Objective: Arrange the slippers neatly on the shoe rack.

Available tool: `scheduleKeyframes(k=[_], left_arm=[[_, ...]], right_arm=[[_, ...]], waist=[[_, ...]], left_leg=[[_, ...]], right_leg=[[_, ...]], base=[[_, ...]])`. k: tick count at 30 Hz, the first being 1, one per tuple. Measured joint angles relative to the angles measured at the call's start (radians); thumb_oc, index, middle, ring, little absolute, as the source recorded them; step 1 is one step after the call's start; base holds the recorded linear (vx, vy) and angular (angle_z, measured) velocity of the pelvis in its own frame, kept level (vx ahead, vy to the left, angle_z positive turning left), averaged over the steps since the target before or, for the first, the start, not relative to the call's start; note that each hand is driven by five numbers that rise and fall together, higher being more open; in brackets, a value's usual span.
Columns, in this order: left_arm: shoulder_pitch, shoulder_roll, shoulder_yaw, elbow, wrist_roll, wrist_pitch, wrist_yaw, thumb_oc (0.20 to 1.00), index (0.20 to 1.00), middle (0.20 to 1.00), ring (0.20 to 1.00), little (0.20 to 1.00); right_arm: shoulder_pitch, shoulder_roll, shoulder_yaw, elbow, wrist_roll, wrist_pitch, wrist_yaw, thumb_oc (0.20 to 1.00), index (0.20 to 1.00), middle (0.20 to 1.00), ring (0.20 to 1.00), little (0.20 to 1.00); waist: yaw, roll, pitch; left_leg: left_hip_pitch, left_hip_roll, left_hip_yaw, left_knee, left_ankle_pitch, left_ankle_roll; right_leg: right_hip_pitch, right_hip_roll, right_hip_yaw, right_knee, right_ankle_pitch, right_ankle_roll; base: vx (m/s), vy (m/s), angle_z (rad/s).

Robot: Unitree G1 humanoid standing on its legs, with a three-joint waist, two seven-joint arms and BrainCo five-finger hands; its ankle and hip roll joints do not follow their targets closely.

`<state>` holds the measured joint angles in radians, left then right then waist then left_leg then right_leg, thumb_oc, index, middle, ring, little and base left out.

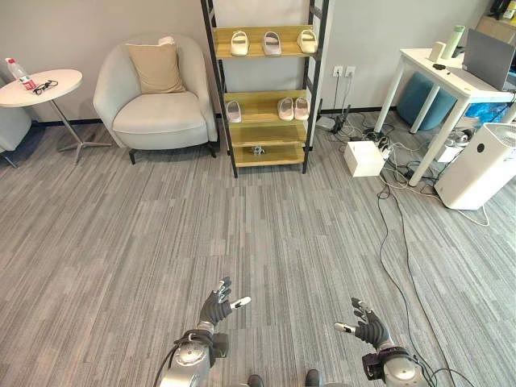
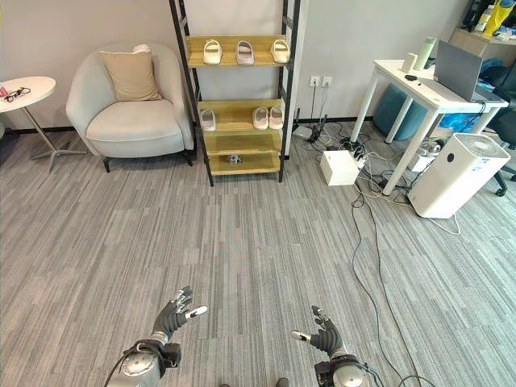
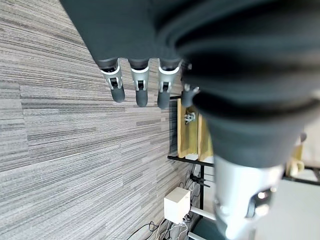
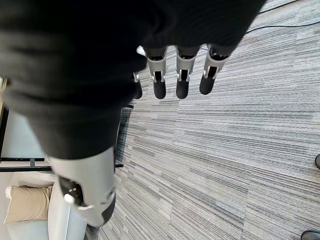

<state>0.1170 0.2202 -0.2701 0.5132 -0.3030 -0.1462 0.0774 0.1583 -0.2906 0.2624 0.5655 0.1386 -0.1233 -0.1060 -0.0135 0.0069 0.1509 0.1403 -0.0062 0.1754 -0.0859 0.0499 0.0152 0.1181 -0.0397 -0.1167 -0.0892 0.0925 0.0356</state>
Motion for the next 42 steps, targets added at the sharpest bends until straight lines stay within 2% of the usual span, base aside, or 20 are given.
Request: scheduleKeyframes(k=[8,11,14,15,16,18,20,24,26,28,29,30,31,33,35,36,37,39,41,42], left_arm=[[-0.013,0.012,0.002,0.001,0.000,0.000,0.008,1.000,1.000,1.000,1.000,1.000],[-0.014,0.016,0.009,0.001,0.000,0.000,0.012,1.000,1.000,1.000,1.000,1.000],[-0.036,0.020,0.008,0.000,0.000,-0.005,0.023,1.000,1.000,1.000,1.000,1.000],[-0.058,0.021,0.008,0.000,0.000,-0.006,0.025,1.000,1.000,1.000,1.000,1.000],[-0.071,0.028,0.009,0.002,0.001,-0.006,0.025,1.000,1.000,1.000,1.000,1.000],[-0.077,0.030,0.013,0.002,0.001,-0.007,0.032,1.000,1.000,1.000,1.000,1.000],[-0.086,0.035,0.037,0.001,0.006,-0.008,0.032,1.000,1.000,1.000,1.000,1.000],[-0.110,0.048,0.044,0.003,0.010,-0.010,0.037,1.000,1.000,1.000,1.000,1.000],[-0.127,0.045,0.045,0.005,0.010,-0.011,0.039,1.000,1.000,1.000,1.000,1.000],[-0.123,0.040,0.036,0.005,0.019,-0.016,0.039,1.000,1.000,1.000,1.000,1.000],[-0.117,0.029,0.037,0.003,0.019,-0.016,0.039,1.000,1.000,1.000,1.000,1.000],[-0.102,0.023,0.038,0.001,0.019,-0.016,0.039,1.000,1.000,1.000,1.000,1.000],[-0.091,0.022,0.043,0.000,0.018,-0.019,0.039,1.000,1.000,1.000,1.000,1.000],[-0.085,0.023,0.053,-0.001,0.017,-0.023,0.040,1.000,1.000,1.000,1.000,1.000],[-0.082,0.018,0.056,-0.002,0.006,-0.024,0.039,1.000,1.000,1.000,1.000,1.000],[-0.078,0.006,0.065,-0.001,0.005,-0.026,0.040,1.000,1.000,1.000,1.000,1.000],[-0.076,0.003,0.075,0.000,0.004,-0.025,0.040,1.000,1.000,1.000,1.000,1.000],[-0.090,0.004,0.079,0.001,0.000,-0.025,0.041,1.000,1.000,1.000,1.000,1.000],[-0.101,0.005,0.079,-0.002,0.000,-0.026,0.041,1.000,1.000,1.000,1.000,1.000],[-0.099,0.006,0.078,-0.003,0.000,-0.026,0.041,1.000,1.000,1.000,1.000,1.000]], right_arm=[[-0.028,-0.004,-0.001,0.000,0.001,0.001,-0.002,1.000,1.000,1.000,1.000,1.000],[-0.038,-0.003,-0.002,0.000,0.001,0.001,-0.002,1.000,1.000,1.000,1.000,1.000],[-0.057,-0.004,-0.008,0.000,0.000,0.000,-0.012,1.000,1.000,1.000,1.000,1.000],[-0.077,-0.011,-0.008,-0.002,0.000,0.002,-0.013,1.000,1.000,1.000,1.000,1.000],[-0.082,-0.011,-0.009,-0.004,0.000,0.001,-0.013,1.000,1.000,1.000,1.000,1.000],[-0.078,-0.011,-0.010,-0.004,-0.001,0.002,-0.013,1.000,1.000,1.000,1.000,1.000],[-0.079,-0.011,-0.016,-0.030,-0.001,0.000,-0.013,1.000,1.000,1.000,1.000,1.000],[-0.081,-0.009,-0.044,-0.029,0.000,0.000,-0.015,1.000,1.000,1.000,1.000,1.000],[-0.080,-0.010,-0.057,-0.027,0.000,0.002,-0.016,1.000,1.000,1.000,1.000,1.000],[-0.043,-0.016,-0.084,-0.023,0.000,0.001,-0.015,1.000,1.000,1.000,1.000,1.000],[-0.040,-0.032,-0.087,-0.023,0.000,0.001,-0.015,1.000,1.000,1.000,1.000,1.000],[-0.031,-0.050,-0.089,-0.026,0.000,-0.001,-0.014,1.000,1.000,1.000,1.000,1.000],[-0.031,-0.060,-0.088,-0.022,0.001,-0.001,-0.012,1.000,1.000,1.000,1.000,1.000],[-0.038,-0.063,-0.105,-0.027,0.004,-0.007,-0.010,1.000,1.000,1.000,1.000,1.000],[-0.033,-0.070,-0.132,-0.035,0.021,-0.022,-0.010,1.000,1.000,1.000,1.000,1.000],[-0.030,-0.086,-0.133,-0.046,0.022,-0.023,-0.009,1.000,1.000,1.000,1.000,1.000],[-0.035,-0.094,-0.131,-0.046,0.023,-0.023,-0.010,1.000,1.000,1.000,1.000,1.000],[-0.040,-0.094,-0.133,-0.045,0.039,-0.022,-0.011,1.000,1.000,1.000,1.000,1.000],[-0.029,-0.084,-0.132,-0.041,0.040,-0.021,-0.009,1.000,1.000,1.000,1.000,1.000],[-0.028,-0.083,-0.124,-0.038,0.040,-0.020,-0.007,1.000,1.000,1.000,1.000,1.000]], waist=[[0.004,-0.001,-0.001],[0.004,-0.010,0.004],[0.010,-0.006,0.016],[0.016,0.006,0.045],[0.011,0.005,0.061],[0.006,-0.006,0.077],[-0.010,-0.019,0.093],[-0.041,-0.048,0.115],[-0.063,-0.058,0.121],[-0.079,-0.073,0.112],[-0.088,-0.050,0.110],[-0.092,-0.012,0.092],[-0.088,-0.004,0.090],[-0.074,-0.031,0.085],[-0.073,-0.054,0.086],[-0.052,-0.058,0.089],[-0.046,-0.055,0.086],[-0.047,-0.054,0.089],[-0.042,-0.065,0.095],[-0.033,-0.063,0.097]], left_leg=[[-0.025,-0.003,0.001,0.000,0.002,0.004],[-0.039,-0.011,0.000,0.000,0.004,0.011],[-0.078,-0.014,0.004,0.000,-0.004,0.026],[-0.083,-0.008,0.007,0.000,0.000,0.041],[-0.079,-0.013,0.005,0.003,0.001,0.052],[-0.061,-0.026,0.006,-0.001,-0.010,0.067],[-0.055,-0.029,0.001,-0.001,-0.016,0.061],[-0.051,-0.027,-0.017,0.006,-0.035,0.038],[-0.044,-0.024,-0.053,0.006,-0.046,0.021],[0.017,0.001,-0.113,-0.002,-0.082,-0.033],[0.034,0.038,-0.118,-0.002,-0.092,-0.045],[0.051,0.101,-0.135,-0.002,-0.111,-0.076],[0.062,0.122,-0.134,0.027,-0.089,-0.092],[-0.002,0.133,-0.140,0.222,-0.096,-0.140],[-0.182,0.133,-0.177,0.592,-0.062,-0.193],[-0.259,0.125,-0.202,0.742,-0.040,-0.206],[-0.310,0.112,-0.210,0.815,-0.040,-0.205],[-0.381,0.097,-0.181,0.802,-0.069,-0.162],[-0.390,0.082,-0.107,0.592,-0.078,-0.137],[-0.388,0.084,-0.088,0.478,-0.072,-0.135]], right_leg=[[-0.022,-0.002,0.004,0.000,0.007,0.000],[-0.045,-0.006,0.005,0.009,0.025,0.020],[-0.161,-0.020,0.005,0.159,-0.032,0.043],[-0.236,-0.030,0.005,0.312,-0.053,0.081],[-0.303,-0.059,0.003,0.437,-0.098,0.108],[-0.352,-0.120,0.008,0.516,-0.108,0.111],[-0.374,-0.174,0.007,0.365,-0.107,0.125],[-0.374,-0.177,0.003,0.037,-0.053,0.168],[-0.366,-0.180,-0.002,0.000,-0.033,0.172],[-0.290,-0.162,-0.024,0.018,0.024,0.136],[-0.280,-0.133,-0.036,0.040,0.040,0.135],[-0.255,-0.072,-0.051,0.037,0.042,0.124],[-0.230,-0.041,-0.053,0.026,0.058,0.098],[-0.198,-0.028,-0.053,0.019,0.054,0.041],[-0.152,-0.024,-0.060,0.006,0.021,-0.004],[-0.142,-0.016,-0.049,0.008,0.025,-0.030],[-0.131,-0.010,-0.050,0.007,0.029,-0.081],[-0.109,0.001,-0.047,0.007,0.004,-0.104],[-0.077,0.001,-0.045,0.006,-0.025,-0.101],[-0.051,0.012,-0.042,0.004,-0.033,-0.082]], base=[[0.00,0.069,-0.01],[-0.04,0.179,-0.05],[0.03,0.136,-0.10],[0.11,0.066,-0.11],[0.21,0.071,-0.10],[0.26,0.000,-0.03],[0.41,-0.091,0.00],[0.38,-0.132,0.11],[0.35,-0.163,0.58],[0.32,-0.176,0.72],[0.34,-0.195,0.45],[0.20,-0.128,0.31],[0.37,-0.274,0.30],[0.31,-0.258,-0.04],[0.23,-0.155,-0.17],[0.27,-0.108,-0.42],[0.32,-0.071,-0.46],[0.29,-0.012,-0.15],[0.38,0.061,-0.05],[0.53,0.105,-0.06]])
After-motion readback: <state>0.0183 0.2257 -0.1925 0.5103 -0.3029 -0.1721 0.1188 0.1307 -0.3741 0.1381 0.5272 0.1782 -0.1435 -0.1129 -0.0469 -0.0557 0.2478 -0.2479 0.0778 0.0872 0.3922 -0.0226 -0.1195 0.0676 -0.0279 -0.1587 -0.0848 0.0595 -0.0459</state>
